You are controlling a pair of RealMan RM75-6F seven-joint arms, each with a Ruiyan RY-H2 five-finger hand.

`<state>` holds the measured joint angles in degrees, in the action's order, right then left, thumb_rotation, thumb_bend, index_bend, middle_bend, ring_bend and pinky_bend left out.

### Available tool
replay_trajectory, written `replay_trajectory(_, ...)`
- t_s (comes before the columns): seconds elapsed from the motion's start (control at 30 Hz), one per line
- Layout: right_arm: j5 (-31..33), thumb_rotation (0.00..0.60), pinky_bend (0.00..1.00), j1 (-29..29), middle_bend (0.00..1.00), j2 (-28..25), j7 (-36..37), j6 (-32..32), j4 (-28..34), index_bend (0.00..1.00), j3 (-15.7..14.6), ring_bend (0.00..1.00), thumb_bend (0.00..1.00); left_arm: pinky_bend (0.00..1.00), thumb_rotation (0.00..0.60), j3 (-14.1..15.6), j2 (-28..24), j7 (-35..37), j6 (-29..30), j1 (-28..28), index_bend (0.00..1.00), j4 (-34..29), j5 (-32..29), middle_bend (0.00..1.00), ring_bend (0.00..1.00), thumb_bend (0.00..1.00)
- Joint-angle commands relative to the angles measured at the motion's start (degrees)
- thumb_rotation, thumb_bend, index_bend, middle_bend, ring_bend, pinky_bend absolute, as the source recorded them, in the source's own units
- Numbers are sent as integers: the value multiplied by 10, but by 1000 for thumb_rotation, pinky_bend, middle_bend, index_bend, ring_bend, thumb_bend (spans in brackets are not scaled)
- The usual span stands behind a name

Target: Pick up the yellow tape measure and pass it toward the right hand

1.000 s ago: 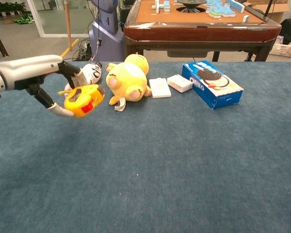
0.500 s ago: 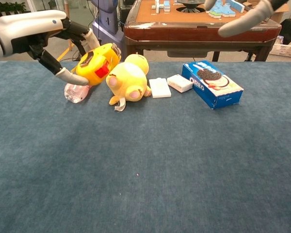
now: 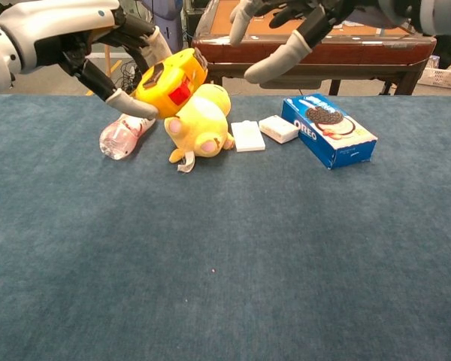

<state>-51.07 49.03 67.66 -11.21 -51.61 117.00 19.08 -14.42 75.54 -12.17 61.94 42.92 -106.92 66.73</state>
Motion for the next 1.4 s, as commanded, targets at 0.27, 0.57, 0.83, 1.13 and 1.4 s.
replay_trajectory(0.27, 29, 600, 19, 28, 124, 24, -2, -3, -22, 408, -1, 0, 194, 20, 600, 2, 6, -1, 8, 0, 512, 1, 7, 515, 311, 140)
replay_trajectory(0.57, 37, 600, 19, 44, 124, 38, 6, -1, -37, 408, -1, 0, 194, 20, 600, 5, 14, -3, 9, 2, 512, 3, 17, 515, 311, 140)
replay_trajectory(0.83, 43, 600, 19, 56, 124, 49, 8, 1, -43, 410, -5, 0, 193, 20, 600, 3, 18, -4, 12, 3, 512, 2, 18, 515, 311, 141)
replay_trajectory(1.13, 47, 600, 18, 60, 126, 48, 10, 0, -41, 429, -12, 0, 194, 20, 600, 4, 16, -5, 13, 2, 512, 4, 18, 515, 311, 141)
replay_trajectory(1.4, 45, 600, 18, 59, 151, 47, 16, -2, -43, 476, -16, 0, 195, 20, 600, 6, 17, -3, 13, 1, 512, 8, 15, 515, 311, 140)
